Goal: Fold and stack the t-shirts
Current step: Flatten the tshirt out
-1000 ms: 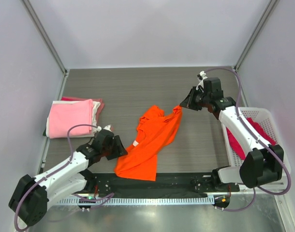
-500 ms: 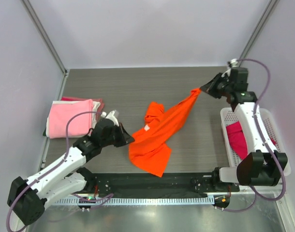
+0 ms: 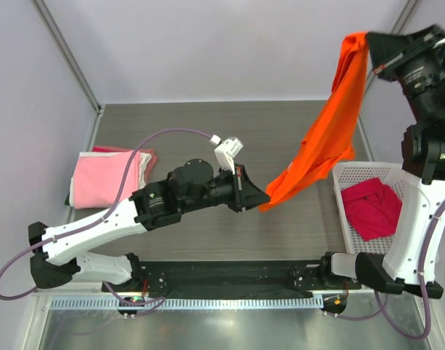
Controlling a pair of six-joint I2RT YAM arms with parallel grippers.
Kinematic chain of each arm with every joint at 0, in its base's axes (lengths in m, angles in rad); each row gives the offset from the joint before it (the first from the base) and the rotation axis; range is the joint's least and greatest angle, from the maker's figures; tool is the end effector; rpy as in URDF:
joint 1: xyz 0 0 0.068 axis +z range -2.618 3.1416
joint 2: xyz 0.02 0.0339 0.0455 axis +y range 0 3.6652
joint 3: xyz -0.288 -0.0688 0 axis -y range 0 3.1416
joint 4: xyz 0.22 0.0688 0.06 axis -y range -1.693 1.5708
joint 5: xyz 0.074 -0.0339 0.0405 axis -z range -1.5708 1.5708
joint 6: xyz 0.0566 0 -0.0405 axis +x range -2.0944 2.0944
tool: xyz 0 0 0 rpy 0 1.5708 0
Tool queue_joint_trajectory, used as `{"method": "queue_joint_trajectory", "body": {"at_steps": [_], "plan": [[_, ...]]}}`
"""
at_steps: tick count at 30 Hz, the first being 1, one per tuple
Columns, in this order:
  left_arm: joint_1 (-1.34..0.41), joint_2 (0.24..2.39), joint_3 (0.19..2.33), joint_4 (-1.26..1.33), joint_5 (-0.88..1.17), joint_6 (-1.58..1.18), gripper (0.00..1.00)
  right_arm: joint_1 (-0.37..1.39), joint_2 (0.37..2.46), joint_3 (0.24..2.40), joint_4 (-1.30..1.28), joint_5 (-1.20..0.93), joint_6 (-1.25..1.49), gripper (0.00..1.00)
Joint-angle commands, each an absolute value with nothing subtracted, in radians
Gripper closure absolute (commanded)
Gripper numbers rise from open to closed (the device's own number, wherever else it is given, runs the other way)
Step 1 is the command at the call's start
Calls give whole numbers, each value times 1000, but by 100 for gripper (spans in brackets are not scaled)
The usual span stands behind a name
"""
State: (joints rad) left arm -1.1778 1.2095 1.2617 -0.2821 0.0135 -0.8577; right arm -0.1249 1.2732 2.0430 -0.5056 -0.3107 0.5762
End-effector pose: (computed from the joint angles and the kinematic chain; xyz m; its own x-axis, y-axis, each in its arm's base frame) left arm 0.0996 -0.2422 0.4245 -0.7595 -0.1427 -0.6346 0.5415 0.4018 -0.7385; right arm 0.1760 -0.0047 0.6184 0.1223 0.5075 -0.8529 -0.2872 0.8407 0.4590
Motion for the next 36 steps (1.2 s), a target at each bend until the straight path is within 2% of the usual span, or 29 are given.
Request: {"method": "queue_joint_trajectory", "body": {"at_steps": [1, 4, 5, 7, 13, 16, 19, 26, 32, 36], "plan": [[-1215, 1190, 1359, -267, -6, -851, 100, -127, 1397, 2265, -459, -343, 653, 99], [-1198, 1135, 1377, -366, -115, -865, 100, -127, 1541, 2371, -424, -432, 759, 99], [-1183, 1115, 1373, -386, -142, -868, 100, -127, 1593, 2365, -373, -527, 793, 99], [-1096, 1044, 1336, -434, -152, -887, 100, -112, 1623, 2286, -333, -578, 825, 99], [-769, 904, 1108, -508, -46, -919, 100, 17, 1621, 1955, -295, -528, 687, 99], [-628, 877, 964, -488, -3, -920, 100, 98, 1663, 1875, -273, -486, 635, 99], [-473, 876, 875, -448, 129, -914, 100, 130, 1706, 1855, -250, -466, 627, 99], [-174, 948, 743, -371, 255, -870, 100, 212, 1963, 1956, -239, -451, 598, 99], [-89, 1057, 719, -275, 227, -893, 100, 296, 2181, 2123, -161, -436, 615, 99], [-75, 1138, 738, -200, 141, -923, 100, 337, 2386, 2342, -117, -416, 624, 99]]}}
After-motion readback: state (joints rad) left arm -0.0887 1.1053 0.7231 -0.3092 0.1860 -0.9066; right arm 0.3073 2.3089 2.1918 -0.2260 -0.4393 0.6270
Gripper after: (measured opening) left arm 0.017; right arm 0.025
